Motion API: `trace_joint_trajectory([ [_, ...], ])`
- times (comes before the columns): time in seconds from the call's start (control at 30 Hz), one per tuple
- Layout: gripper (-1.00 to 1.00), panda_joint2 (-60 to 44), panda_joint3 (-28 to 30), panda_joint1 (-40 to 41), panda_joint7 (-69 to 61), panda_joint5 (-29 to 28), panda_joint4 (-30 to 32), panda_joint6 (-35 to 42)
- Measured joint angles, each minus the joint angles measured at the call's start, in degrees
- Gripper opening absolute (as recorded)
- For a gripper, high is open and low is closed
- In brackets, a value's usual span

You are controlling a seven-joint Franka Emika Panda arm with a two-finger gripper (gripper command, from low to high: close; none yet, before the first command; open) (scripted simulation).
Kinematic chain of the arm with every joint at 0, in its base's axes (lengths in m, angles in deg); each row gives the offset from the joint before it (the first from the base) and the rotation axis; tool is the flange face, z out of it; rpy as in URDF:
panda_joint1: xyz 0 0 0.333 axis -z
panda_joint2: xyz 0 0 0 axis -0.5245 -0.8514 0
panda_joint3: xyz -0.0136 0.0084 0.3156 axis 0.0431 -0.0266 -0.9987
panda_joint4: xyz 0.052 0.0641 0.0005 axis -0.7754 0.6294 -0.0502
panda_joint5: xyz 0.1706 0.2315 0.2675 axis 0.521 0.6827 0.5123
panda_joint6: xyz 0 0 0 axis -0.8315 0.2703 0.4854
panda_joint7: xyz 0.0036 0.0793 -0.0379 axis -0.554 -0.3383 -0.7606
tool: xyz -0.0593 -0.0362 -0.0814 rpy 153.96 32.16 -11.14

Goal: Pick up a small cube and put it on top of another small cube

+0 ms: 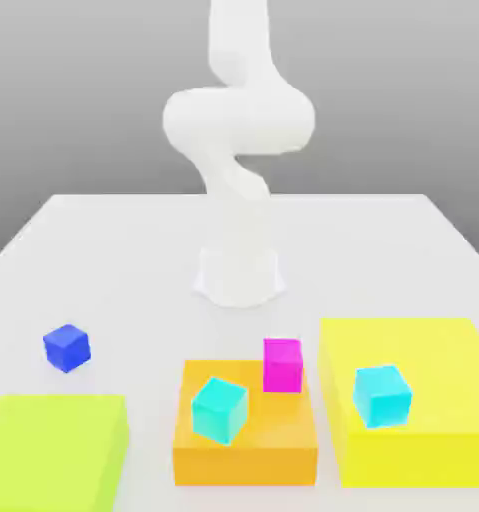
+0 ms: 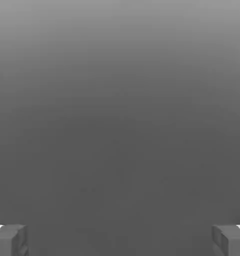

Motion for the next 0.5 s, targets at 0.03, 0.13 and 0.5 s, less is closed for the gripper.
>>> trace_joint_trajectory([
  [0.03,0.0,-2.07,1.0,1.3,-0.13,-0.78,1.54,-1.5],
  [0.13,0.0,-8.09,4.39,4.91,-0.53,-3.02,5.98,-5.82],
  [0.5,0.0,-30.76,19.73,17.64,-5.89,-6.02,22.35,-22.23],
])
